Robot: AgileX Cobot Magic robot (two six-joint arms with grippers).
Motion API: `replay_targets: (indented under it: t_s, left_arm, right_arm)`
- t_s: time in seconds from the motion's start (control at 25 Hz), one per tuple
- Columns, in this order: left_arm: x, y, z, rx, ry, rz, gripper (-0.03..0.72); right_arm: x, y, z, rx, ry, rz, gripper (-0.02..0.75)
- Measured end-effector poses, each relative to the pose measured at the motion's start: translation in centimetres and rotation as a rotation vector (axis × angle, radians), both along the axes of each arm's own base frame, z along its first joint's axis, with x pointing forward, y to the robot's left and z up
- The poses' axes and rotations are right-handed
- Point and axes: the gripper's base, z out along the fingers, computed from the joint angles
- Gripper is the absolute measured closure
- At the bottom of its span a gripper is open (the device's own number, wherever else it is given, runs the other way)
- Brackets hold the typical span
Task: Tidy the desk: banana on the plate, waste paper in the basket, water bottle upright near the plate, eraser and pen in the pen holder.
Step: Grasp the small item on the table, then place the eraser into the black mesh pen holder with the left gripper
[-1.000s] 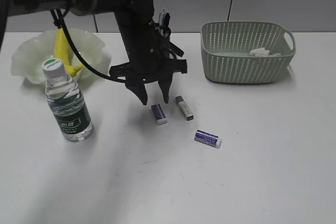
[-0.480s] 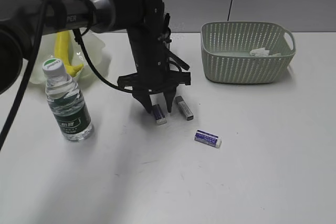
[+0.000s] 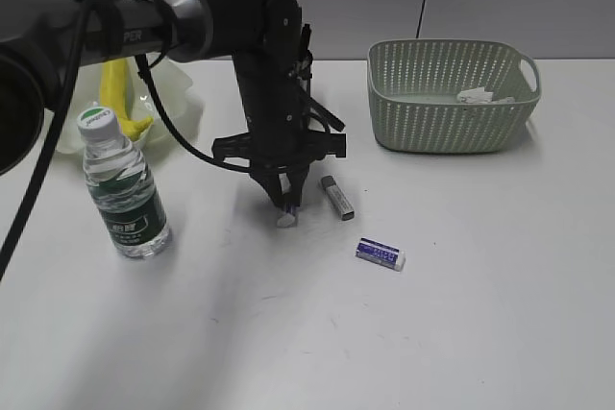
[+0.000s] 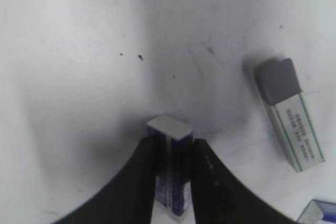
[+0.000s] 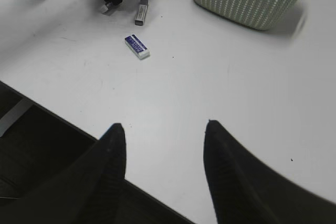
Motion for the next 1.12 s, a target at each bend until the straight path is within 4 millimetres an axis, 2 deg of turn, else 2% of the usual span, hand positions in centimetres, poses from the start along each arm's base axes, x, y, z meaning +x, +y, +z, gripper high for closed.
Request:
replay_targets:
  t_s: [0.2, 0.32, 0.44, 0.64, 0.84, 0.96, 1.12]
  left_arm:
    - [-0.1, 0.0, 0.5, -0.002, -0.004, -0.003, 0.596]
    - [-0.1, 0.0, 1.1, -0.009, -0.015, -0.005, 0.612]
    - [-0.2, 0.1, 3.4, -0.036, -0.054, -0.007, 0.617]
    - [-0.6, 0.9, 9.1, -0.063, -0.181, -0.02, 0.617]
    - [0.0, 2.1, 13.5, -0.088, -0.321, -0.009, 0.618]
    - [1.4, 2.3, 14.8, -0.147, -0.45, 0.011, 0.618]
    - [3.2, 2.3, 15.5, -0.241, -0.605, 0.038, 0.618]
  right_arm:
    - [0.0, 0.0, 0.0, 0.0, 0.0, 0.0, 0.346]
    - [0.0, 0.0, 0.0, 0.0, 0.0, 0.0, 0.346]
    - [0.0, 0.0, 0.0, 0.0, 0.0, 0.0, 0.346]
    - [0.0, 0.0, 0.0, 0.0, 0.0, 0.0, 0.346]
    - [0.0, 0.0, 0.0, 0.0, 0.0, 0.0, 0.346]
    - [0.0, 0.0, 0.0, 0.0, 0.0, 0.0, 0.346]
    - [0.0, 0.0, 0.0, 0.0, 0.0, 0.0, 0.346]
